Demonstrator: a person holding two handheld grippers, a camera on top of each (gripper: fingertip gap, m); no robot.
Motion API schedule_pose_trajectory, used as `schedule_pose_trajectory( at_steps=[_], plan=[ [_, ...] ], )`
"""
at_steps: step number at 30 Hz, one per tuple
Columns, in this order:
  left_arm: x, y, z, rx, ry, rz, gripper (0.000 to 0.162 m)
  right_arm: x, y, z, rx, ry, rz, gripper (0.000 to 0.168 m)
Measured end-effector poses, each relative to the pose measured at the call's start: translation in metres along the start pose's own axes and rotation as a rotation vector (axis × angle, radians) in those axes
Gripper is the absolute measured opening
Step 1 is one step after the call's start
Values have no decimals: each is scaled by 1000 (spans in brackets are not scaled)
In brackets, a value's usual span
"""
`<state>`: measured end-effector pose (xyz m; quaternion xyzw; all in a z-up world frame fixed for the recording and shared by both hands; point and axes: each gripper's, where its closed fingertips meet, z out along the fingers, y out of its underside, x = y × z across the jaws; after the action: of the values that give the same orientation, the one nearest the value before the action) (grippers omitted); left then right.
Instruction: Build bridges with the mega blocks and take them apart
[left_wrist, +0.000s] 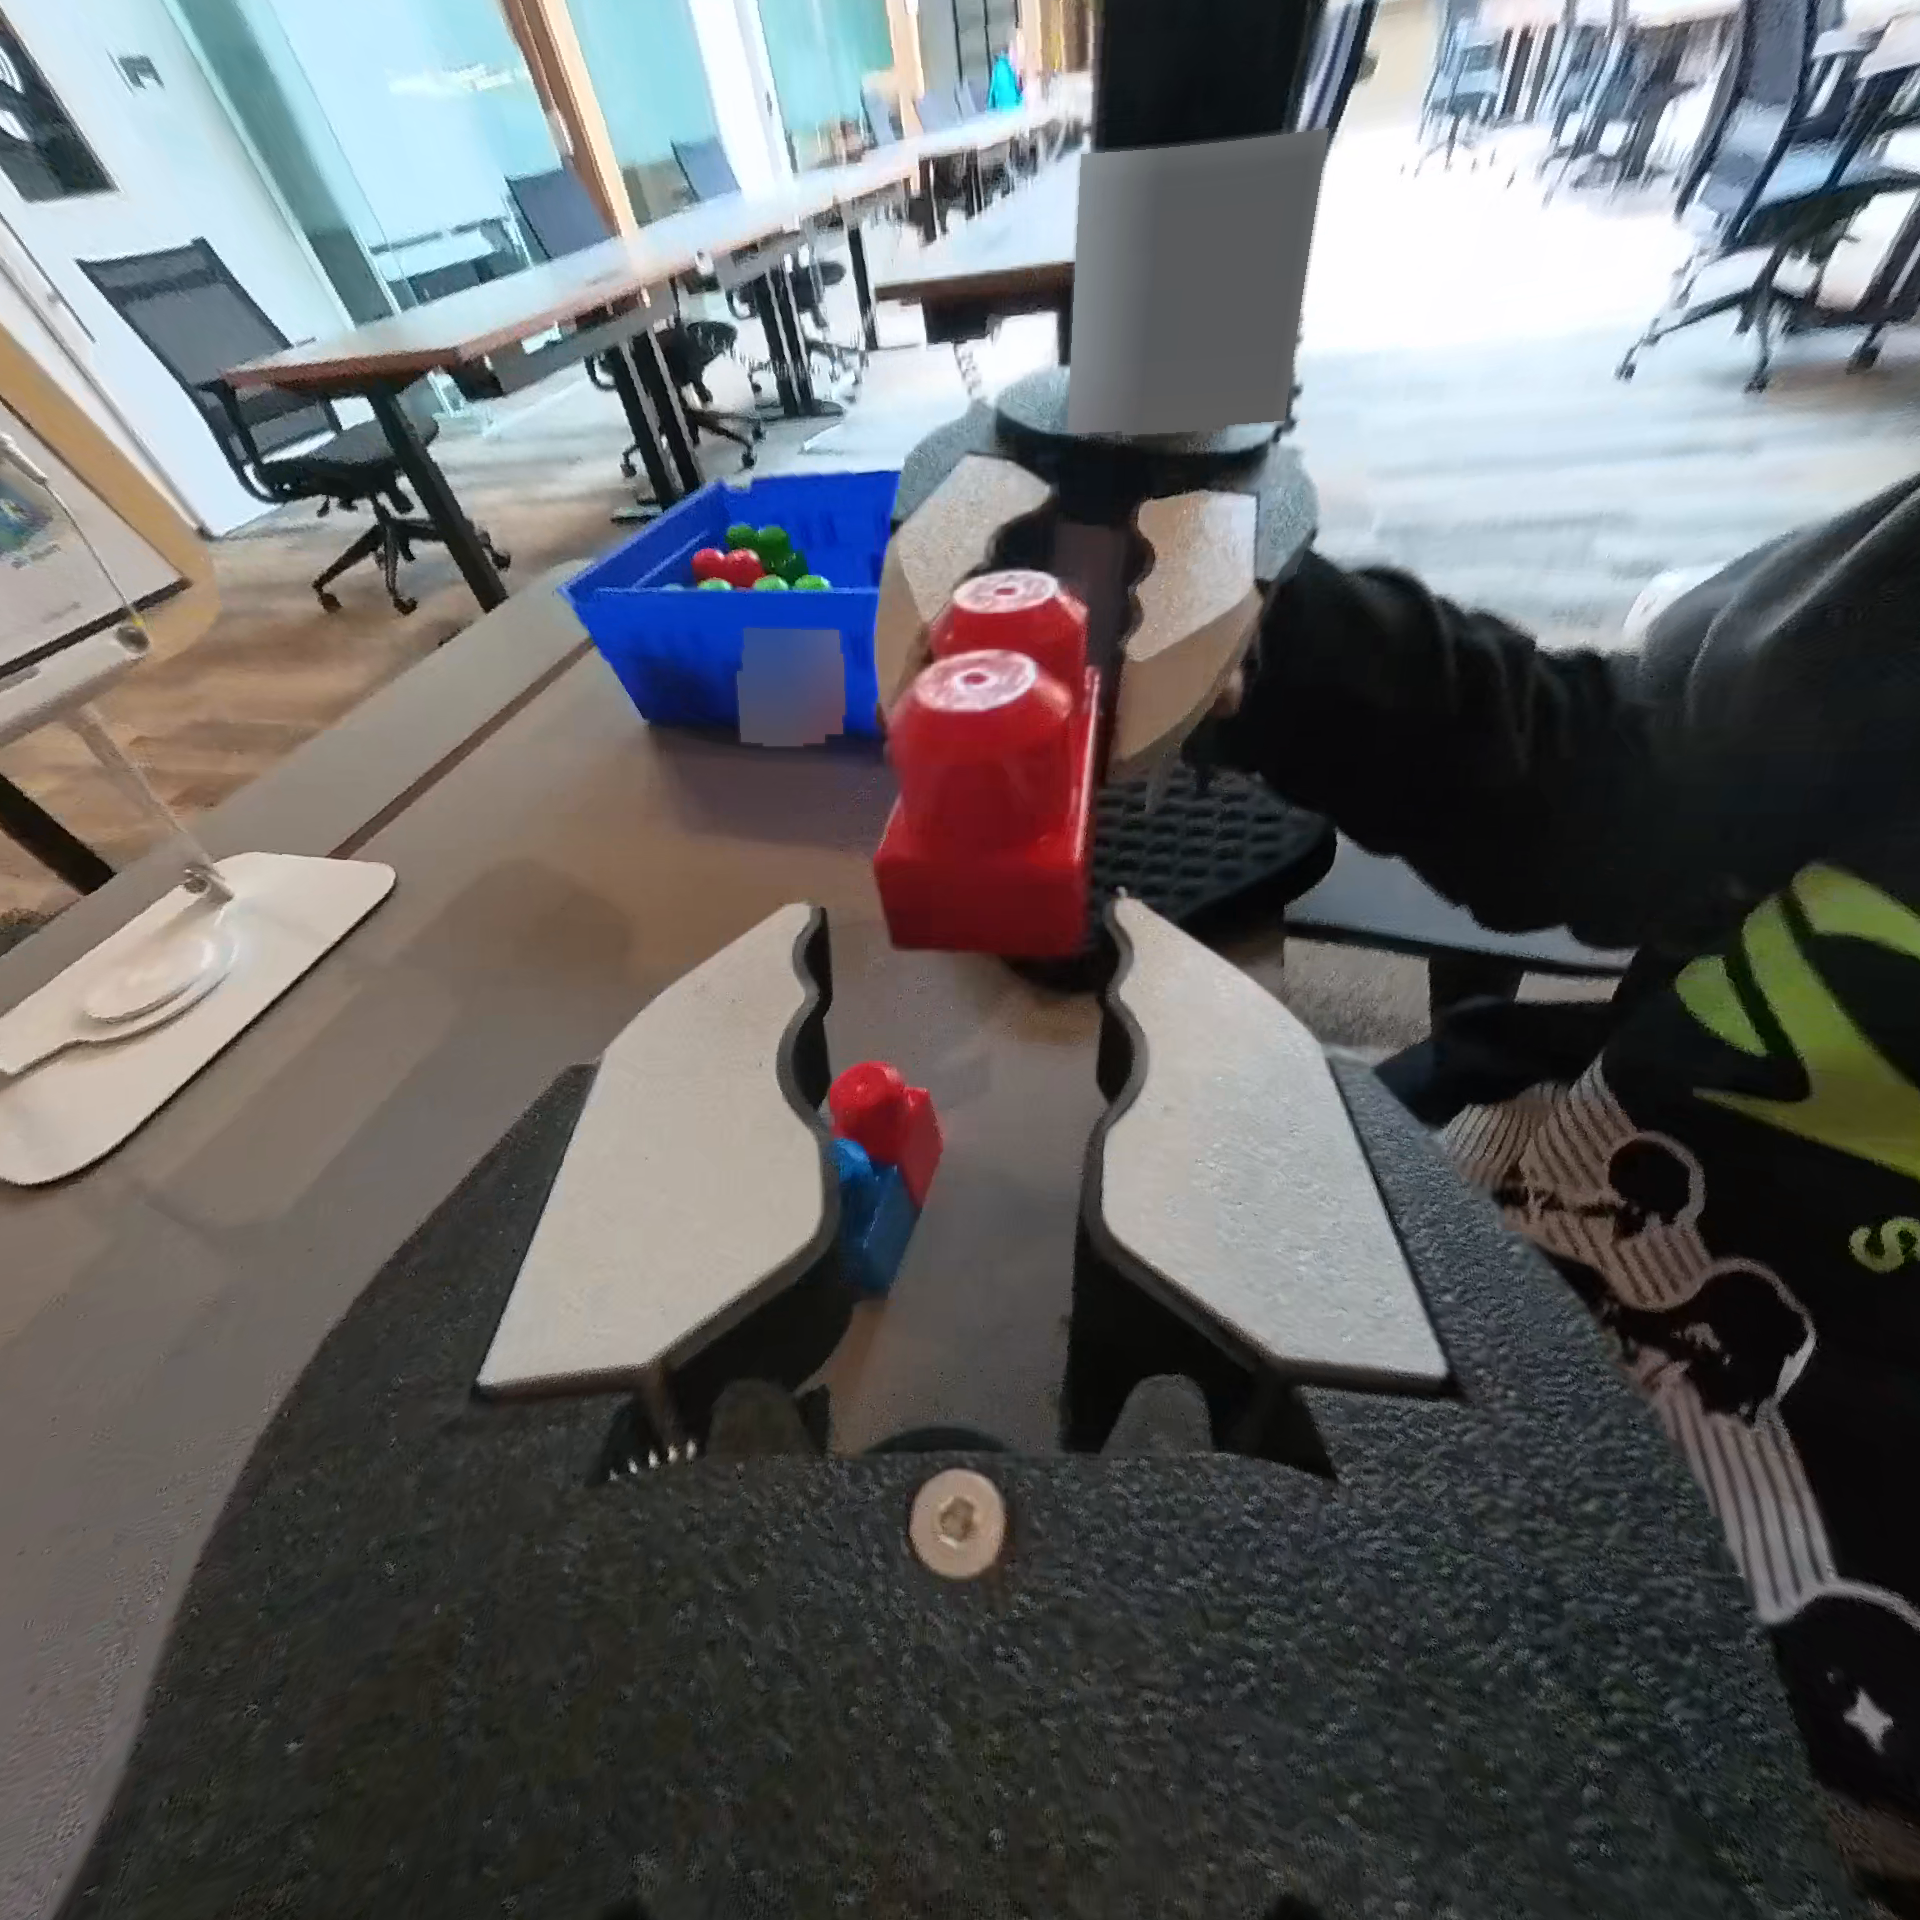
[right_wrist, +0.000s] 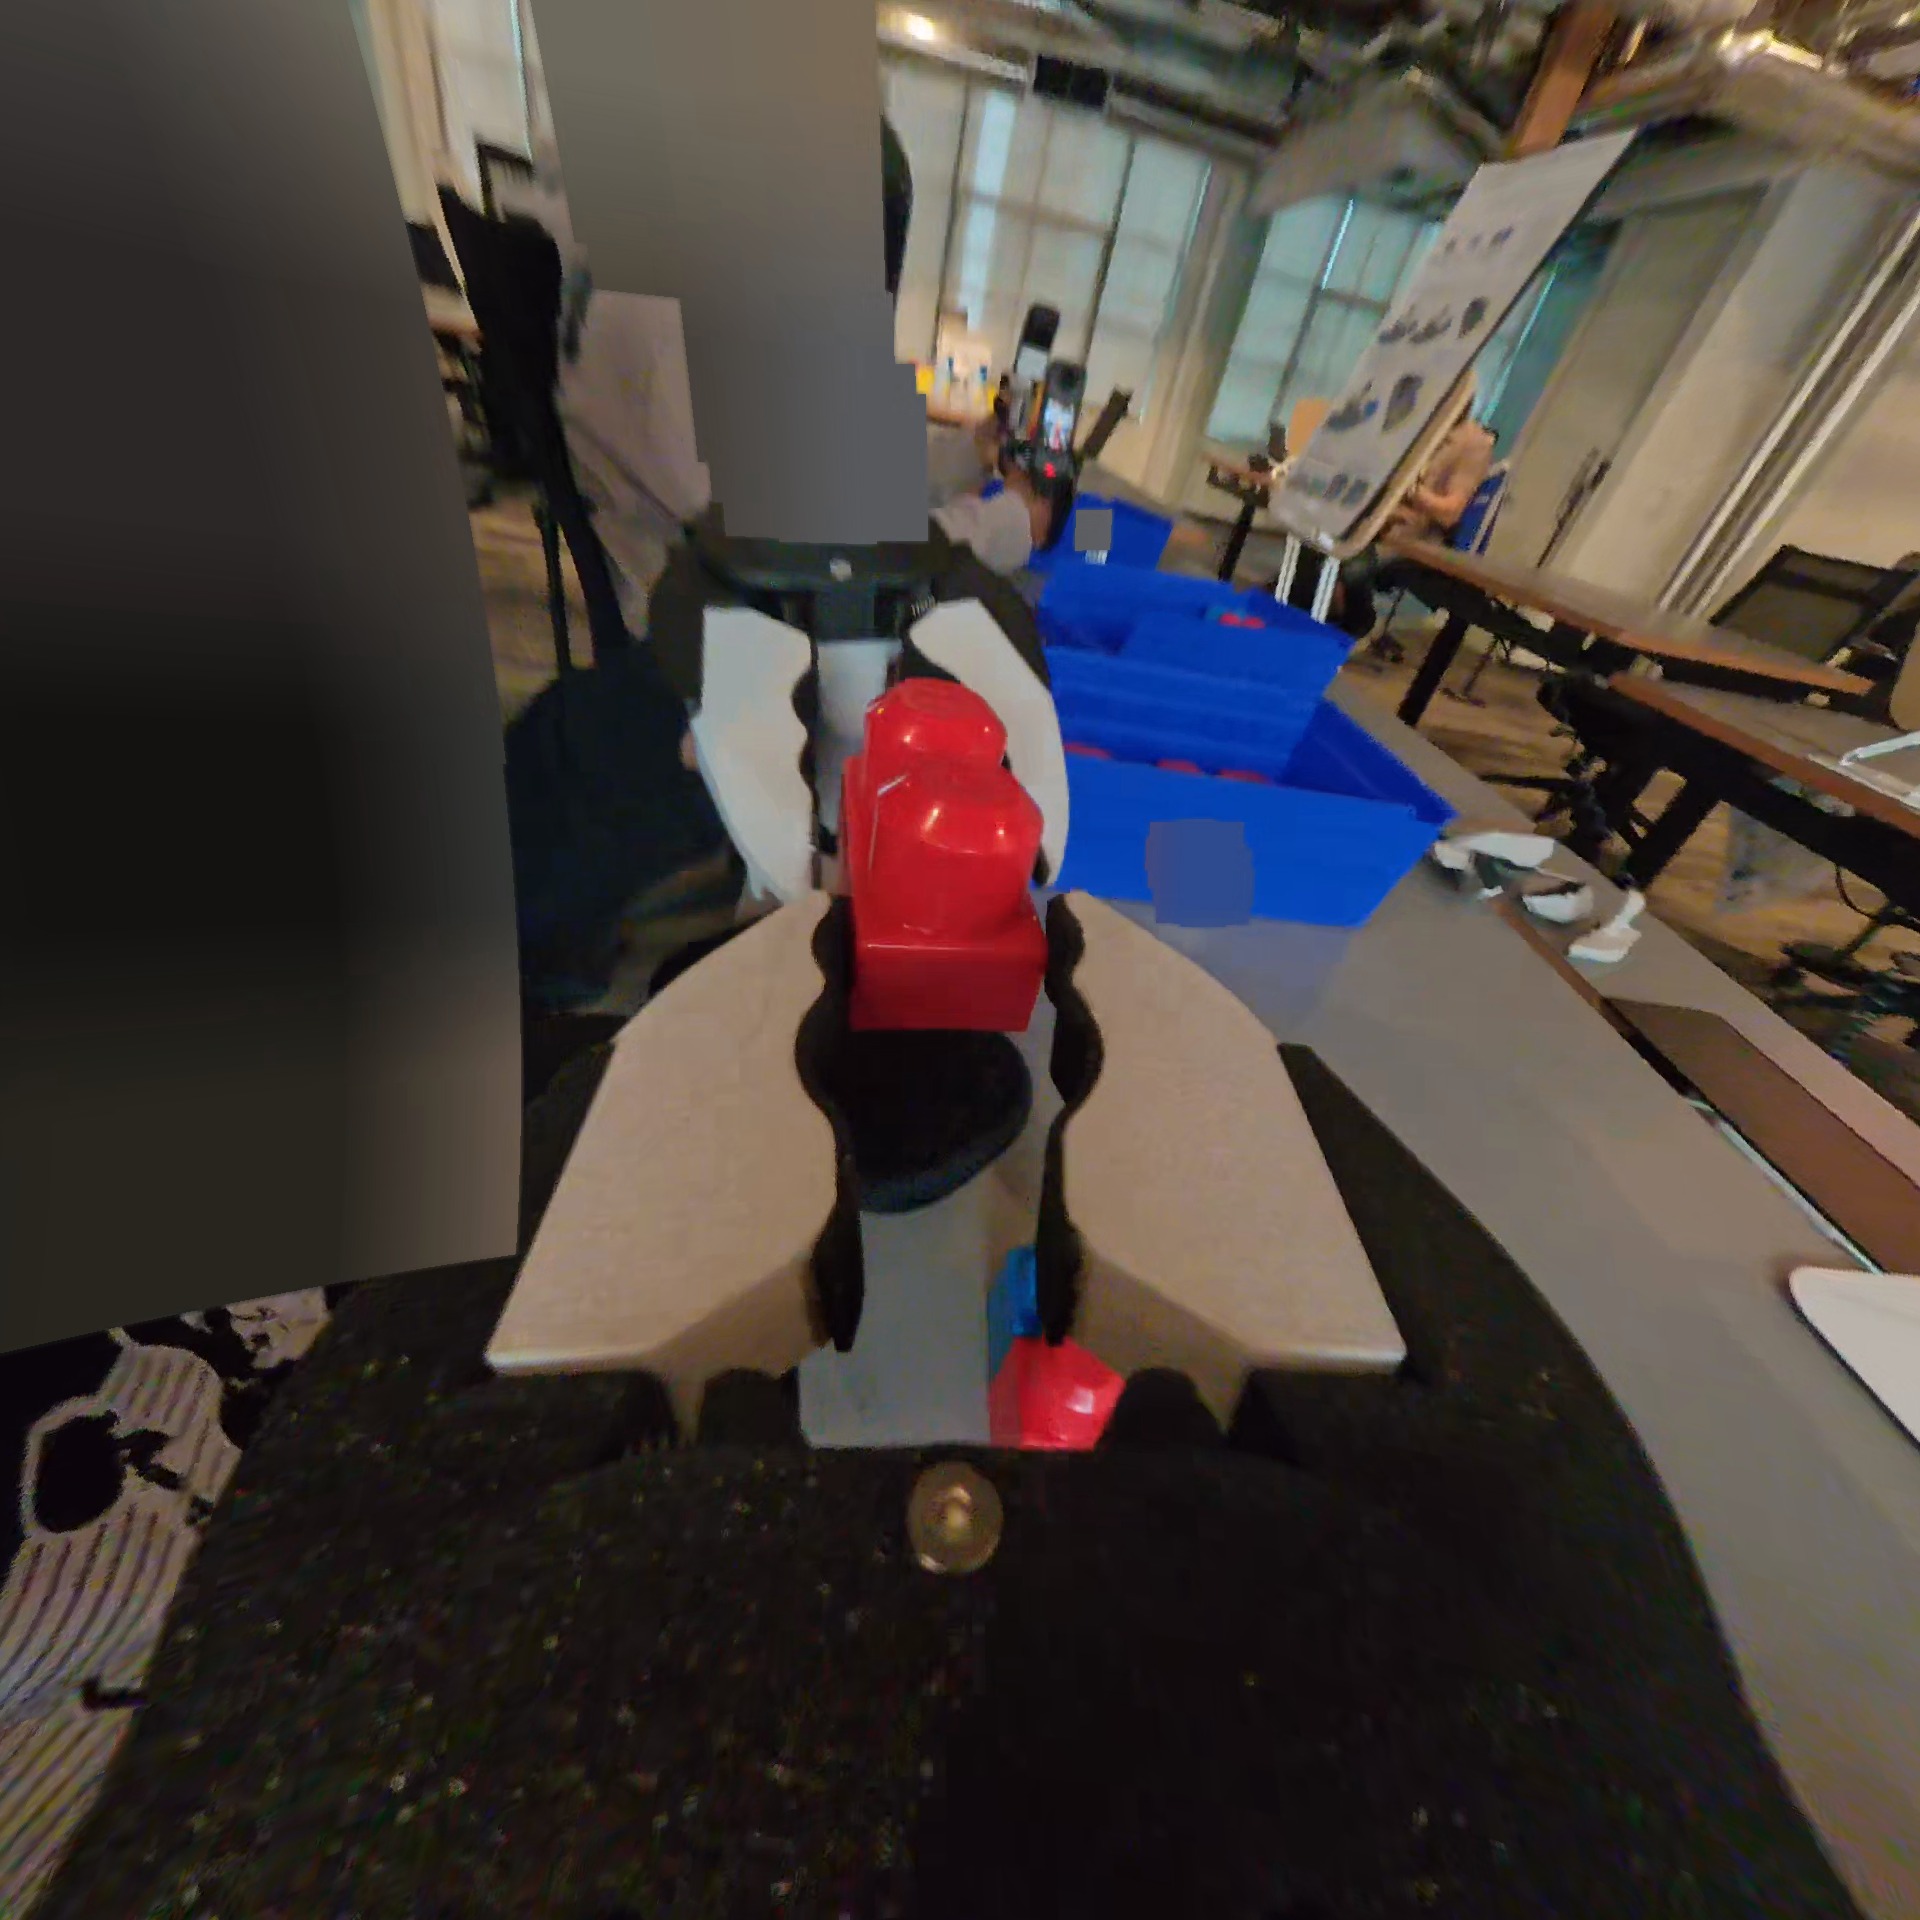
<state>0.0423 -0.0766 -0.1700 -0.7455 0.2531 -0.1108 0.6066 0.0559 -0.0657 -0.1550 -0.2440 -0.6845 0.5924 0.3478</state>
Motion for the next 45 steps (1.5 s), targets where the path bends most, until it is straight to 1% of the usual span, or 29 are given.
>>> schedule_pose_trajectory(
  at_steps=[3, 5, 7, 8, 10, 13, 16, 17, 18, 21, 25, 27, 30, 33, 35, 37, 41, 42, 44, 45],
  plan=[
    [0, -8, -1, 96, 34, -54, 43, 1, -4, -3, 26, -7, 10, 36],
    [3, -13, -3, 150, 70, -79, 43, 2, -2, -3, 12, -11, 8, 36],
    [4, -11, -3, 151, 86, -93, 45, 1, 1, -1, -7, -20, 6, 36],
    [3, -8, -2, 140, 80, -91, 44, 1, 2, 0, -13, -27, 6, 36],
    [4, -5, -2, 128, 81, -79, 35, 1, 2, 2, -27, -35, 5, 36],
    [3, -2, -3, 130, 84, -84, 35, 1, 5, 4, -66, -49, 2, 36],
    [1, 4, -3, 123, 78, -83, 35, 2, 14, 6, -202, -87, 3, 36],
    [1, 7, -3, 119, 81, -87, 35, 3, 17, 7, -270, -101, -4, 42],
    [1, 10, -3, 114, 82, -86, 35, 3, 21, 7, -354, -119, -17, 47],
    [-1, 19, 1, 90, 61, -71, 35, 1, 30, 9, -645, -193, -78, 55],
    [-2, 27, 3, 69, 46, -59, 35, -8, 45, 14, -1004, -293, -98, 53],
    [-2, 32, 4, 56, 37, -49, 35, -10, 49, 18, -1116, -322, -122, 52],
    [0, 36, 2, 55, 42, -47, 35, -8, 51, 25, -1209, -329, -141, 44],
    [-1, 36, -1, 73, 45, -48, 34, -5, 54, 25, -1291, -331, -171, 42],
    [-2, 36, -4, 88, 49, -48, 35, -6, 54, 26, -1307, -341, -175, 41],
    [-1, 36, -6, 100, 56, -50, 35, -7, 54, 28, -1313, -347, -189, 36],
    [-3, 39, -7, 107, 46, -55, 35, -5, 57, 30, -1322, -324, -193, 35],
    [-5, 41, -9, 108, 39, -52, 37, -2, 58, 31, -1318, -310, -191, 35],
    [-8, 49, -13, 94, 29, -49, 49, 8, 63, 28, -1340, -258, -204, 35],
    [-11, 55, -16, 81, 21, -54, 52, 13, 66, 27, -1346, -233, -203, 35]
  ],
)
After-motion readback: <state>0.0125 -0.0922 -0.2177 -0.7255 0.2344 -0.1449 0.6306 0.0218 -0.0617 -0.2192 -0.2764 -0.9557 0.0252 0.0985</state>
